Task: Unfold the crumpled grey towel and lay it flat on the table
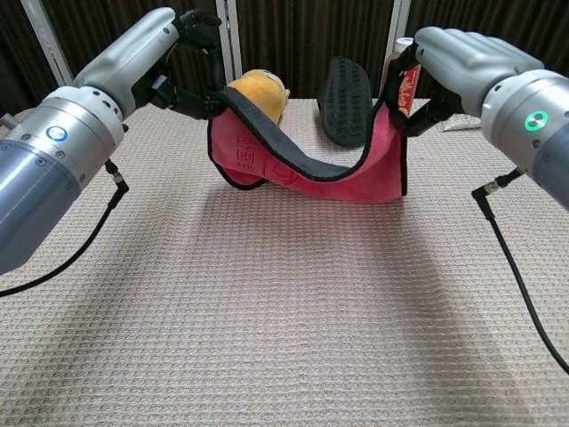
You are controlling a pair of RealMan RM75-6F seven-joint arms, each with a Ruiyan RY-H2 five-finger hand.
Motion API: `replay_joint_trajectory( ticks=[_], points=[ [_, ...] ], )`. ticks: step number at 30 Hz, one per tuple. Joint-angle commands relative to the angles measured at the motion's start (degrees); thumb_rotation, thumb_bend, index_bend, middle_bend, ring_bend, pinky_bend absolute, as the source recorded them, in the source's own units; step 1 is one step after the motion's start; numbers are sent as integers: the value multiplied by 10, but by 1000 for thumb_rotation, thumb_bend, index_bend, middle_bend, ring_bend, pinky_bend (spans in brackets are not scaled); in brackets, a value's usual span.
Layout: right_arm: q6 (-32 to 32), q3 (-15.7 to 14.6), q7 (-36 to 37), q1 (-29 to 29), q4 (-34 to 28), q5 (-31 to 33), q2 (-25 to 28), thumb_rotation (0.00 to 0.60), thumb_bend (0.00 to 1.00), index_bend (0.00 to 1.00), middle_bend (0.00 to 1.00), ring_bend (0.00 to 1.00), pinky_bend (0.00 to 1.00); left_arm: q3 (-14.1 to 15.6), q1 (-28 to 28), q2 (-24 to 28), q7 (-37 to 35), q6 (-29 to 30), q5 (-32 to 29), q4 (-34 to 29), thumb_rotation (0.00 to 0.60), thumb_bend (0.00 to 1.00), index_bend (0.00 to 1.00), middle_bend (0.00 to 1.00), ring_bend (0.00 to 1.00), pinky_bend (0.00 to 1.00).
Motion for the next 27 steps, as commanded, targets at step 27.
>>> replay_joint_trajectory(
  ticks=[27],
  points=[
    [21, -84, -36, -74, -63, -65, -7, 600, 561, 733, 238, 85, 89, 91, 102, 26, -10, 28, 86, -78, 600, 472, 631, 69, 3, 55]
  ],
)
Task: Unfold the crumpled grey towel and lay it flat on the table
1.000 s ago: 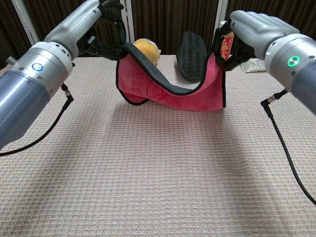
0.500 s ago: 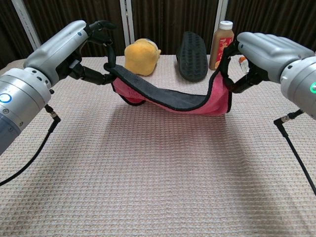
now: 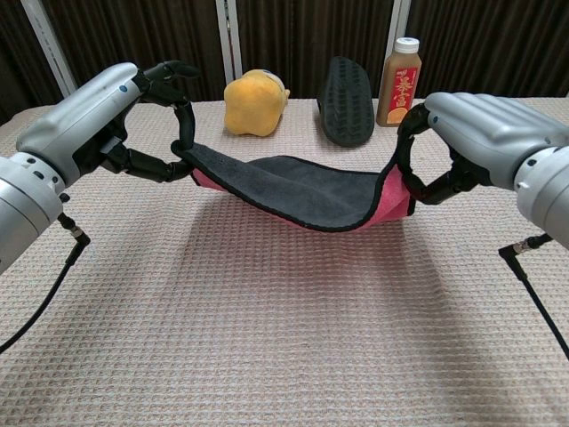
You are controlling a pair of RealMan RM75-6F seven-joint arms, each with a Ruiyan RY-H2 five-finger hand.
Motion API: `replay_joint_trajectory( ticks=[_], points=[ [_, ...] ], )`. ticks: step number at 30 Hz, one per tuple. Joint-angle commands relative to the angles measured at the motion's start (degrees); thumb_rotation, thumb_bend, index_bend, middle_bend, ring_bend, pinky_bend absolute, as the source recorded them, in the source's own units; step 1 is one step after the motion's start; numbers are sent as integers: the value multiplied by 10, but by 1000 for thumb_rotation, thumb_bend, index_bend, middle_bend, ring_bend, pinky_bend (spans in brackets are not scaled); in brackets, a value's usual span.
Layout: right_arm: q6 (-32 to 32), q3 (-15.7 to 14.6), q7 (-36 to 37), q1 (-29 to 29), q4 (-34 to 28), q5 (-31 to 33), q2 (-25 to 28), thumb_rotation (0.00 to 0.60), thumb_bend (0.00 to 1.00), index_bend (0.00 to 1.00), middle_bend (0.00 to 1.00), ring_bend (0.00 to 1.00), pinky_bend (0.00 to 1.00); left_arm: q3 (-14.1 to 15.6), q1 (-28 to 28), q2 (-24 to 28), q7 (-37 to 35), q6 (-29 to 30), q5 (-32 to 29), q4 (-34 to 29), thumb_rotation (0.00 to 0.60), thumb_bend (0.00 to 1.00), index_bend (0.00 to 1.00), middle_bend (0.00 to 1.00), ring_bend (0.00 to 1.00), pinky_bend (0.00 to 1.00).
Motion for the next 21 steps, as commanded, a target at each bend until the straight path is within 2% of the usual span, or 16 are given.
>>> replay_joint_trajectory(
  ticks=[1, 21],
  points=[
    [3, -4, -5, -6, -5, -6, -2, 600, 561, 733, 238, 85, 89, 4, 6, -1, -2, 0, 7, -6, 600, 472, 631, 69, 3, 55],
    [13, -37, -30, -46, -12, -47, -15, 600, 561, 733, 238, 85, 89, 23, 39, -1, -15, -5, 46, -8, 600, 472, 630, 69, 3, 56]
  ],
)
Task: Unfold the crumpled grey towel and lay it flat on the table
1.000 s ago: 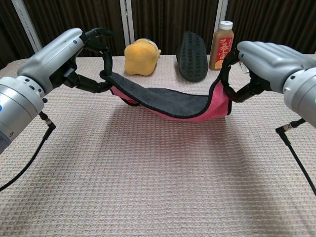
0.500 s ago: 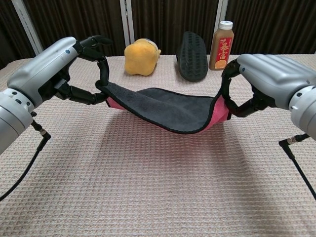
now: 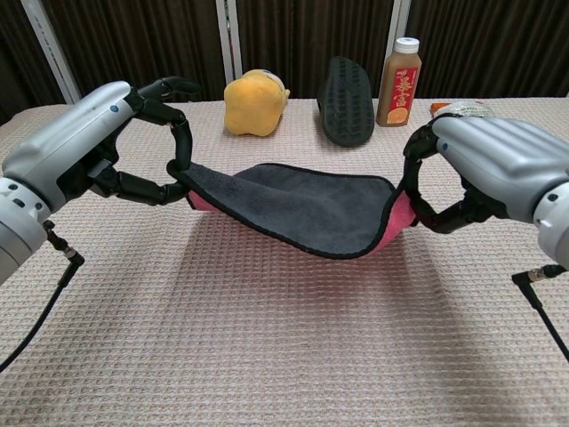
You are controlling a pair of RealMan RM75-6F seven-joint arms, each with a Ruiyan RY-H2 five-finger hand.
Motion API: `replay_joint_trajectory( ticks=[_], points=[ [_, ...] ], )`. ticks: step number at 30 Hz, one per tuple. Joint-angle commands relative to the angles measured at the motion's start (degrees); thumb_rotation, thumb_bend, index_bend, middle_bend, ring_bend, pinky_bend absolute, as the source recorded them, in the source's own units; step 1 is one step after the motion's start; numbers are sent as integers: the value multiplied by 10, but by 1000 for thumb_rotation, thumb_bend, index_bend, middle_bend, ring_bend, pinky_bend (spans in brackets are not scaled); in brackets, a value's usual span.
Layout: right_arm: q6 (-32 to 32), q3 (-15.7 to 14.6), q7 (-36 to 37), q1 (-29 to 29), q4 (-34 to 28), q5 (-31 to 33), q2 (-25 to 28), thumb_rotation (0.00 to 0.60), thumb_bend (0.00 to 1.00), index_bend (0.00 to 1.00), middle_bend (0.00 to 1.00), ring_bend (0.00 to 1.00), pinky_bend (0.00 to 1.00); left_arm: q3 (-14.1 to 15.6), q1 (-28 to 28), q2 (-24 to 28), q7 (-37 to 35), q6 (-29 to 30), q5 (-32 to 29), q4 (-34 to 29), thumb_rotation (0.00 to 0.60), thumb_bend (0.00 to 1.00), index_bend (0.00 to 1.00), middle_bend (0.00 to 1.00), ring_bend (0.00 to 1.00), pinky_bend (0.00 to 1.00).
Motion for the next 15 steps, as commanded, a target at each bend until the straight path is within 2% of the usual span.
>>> replay_joint_trajectory(
  ticks=[1, 15],
  points=[
    [-1, -6, 0, -6, 3, -4, -4, 600, 561, 733, 238, 85, 89, 2, 3, -1, -2, -2, 3, 2, 600, 472, 630, 68, 3, 56],
    [-18, -16, 5, -27, 27, -19, -23, 600, 561, 733, 237, 85, 89, 16, 20, -11, -6, -23, 12, 22, 600, 472, 628, 68, 3, 55]
  ],
)
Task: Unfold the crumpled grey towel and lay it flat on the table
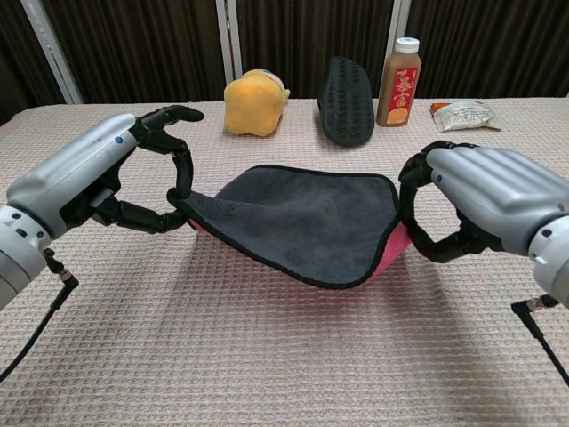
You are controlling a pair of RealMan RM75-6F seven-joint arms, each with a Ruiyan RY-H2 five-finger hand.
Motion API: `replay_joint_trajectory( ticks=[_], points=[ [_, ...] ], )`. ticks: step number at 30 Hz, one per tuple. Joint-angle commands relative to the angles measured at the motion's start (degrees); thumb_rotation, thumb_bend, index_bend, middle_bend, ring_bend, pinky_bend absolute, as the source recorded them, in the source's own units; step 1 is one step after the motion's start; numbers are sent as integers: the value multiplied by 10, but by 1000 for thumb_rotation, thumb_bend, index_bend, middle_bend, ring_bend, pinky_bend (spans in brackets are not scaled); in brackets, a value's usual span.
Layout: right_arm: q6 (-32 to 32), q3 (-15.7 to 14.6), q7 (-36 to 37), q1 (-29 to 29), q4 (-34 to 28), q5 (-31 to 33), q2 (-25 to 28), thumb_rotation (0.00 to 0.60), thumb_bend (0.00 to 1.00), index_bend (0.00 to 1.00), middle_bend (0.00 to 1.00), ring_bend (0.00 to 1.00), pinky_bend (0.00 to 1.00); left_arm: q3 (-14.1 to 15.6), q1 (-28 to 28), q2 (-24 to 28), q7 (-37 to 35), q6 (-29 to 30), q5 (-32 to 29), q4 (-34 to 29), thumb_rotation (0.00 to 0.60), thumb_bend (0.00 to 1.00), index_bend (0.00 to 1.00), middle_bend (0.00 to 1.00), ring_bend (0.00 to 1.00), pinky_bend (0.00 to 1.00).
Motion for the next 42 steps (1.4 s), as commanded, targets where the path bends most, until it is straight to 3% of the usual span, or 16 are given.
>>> replay_joint_trajectory(
  ticks=[1, 42],
  points=[
    [-4, 1, 1, -3, 5, -1, -3, 600, 561, 733, 237, 85, 89, 3, 2, -3, 0, -5, 2, 2, 600, 471, 628, 68, 3, 55],
    [-47, -8, -8, -50, 30, -4, -13, 600, 561, 733, 237, 85, 89, 37, 30, -18, 10, -58, 37, 19, 600, 472, 621, 68, 3, 55]
  ],
)
